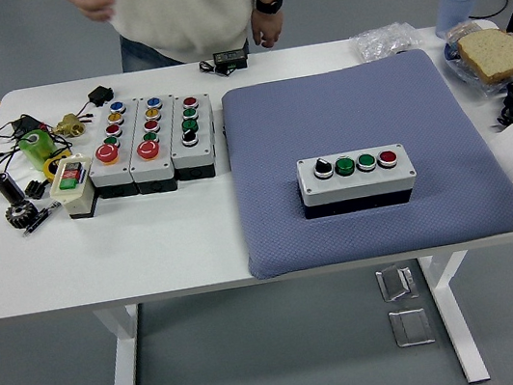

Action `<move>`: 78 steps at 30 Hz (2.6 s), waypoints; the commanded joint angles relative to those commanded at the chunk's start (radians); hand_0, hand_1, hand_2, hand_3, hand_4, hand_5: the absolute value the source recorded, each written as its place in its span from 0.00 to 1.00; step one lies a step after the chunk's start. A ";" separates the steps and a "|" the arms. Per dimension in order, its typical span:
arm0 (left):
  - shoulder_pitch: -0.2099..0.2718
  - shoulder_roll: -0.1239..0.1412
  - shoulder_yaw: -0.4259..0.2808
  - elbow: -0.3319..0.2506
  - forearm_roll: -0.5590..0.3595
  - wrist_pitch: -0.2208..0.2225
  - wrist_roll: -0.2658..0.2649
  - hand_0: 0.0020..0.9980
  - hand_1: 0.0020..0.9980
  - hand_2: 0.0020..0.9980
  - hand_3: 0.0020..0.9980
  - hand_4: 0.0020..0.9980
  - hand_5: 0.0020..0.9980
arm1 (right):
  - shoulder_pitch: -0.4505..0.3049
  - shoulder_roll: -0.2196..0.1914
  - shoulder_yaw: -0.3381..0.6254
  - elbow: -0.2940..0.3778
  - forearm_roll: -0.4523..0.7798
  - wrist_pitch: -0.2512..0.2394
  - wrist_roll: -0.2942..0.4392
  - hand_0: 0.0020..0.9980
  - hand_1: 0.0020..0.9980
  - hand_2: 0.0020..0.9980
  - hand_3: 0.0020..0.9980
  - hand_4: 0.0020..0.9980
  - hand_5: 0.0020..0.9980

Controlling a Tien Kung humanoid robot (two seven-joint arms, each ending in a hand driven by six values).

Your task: Pick up the button,place it on the desk,press the button,press the button

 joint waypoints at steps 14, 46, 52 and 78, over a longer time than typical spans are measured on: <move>-0.014 0.000 0.001 0.000 0.022 -0.004 -0.003 0.55 0.42 0.42 0.43 0.26 0.43 | -0.028 -0.007 0.032 0.018 0.009 -0.009 0.009 0.67 0.67 0.71 0.73 0.71 0.24; -0.027 0.000 0.016 0.000 0.005 -0.007 -0.010 0.55 0.42 0.42 0.43 0.26 0.43 | -0.026 -0.031 0.023 0.035 -0.048 -0.038 0.020 0.67 0.67 0.71 0.73 0.71 0.21; -0.031 0.000 0.019 0.000 0.001 -0.006 -0.012 0.55 0.42 0.42 0.43 0.26 0.43 | -0.028 -0.035 0.026 0.041 -0.044 -0.043 0.028 0.67 0.67 0.71 0.73 0.71 0.21; -0.039 0.000 0.028 0.000 -0.037 -0.001 -0.017 0.55 0.42 0.42 0.43 0.26 0.43 | -0.008 -0.047 0.021 0.052 -0.002 -0.059 0.069 0.66 0.65 0.71 0.71 0.68 0.19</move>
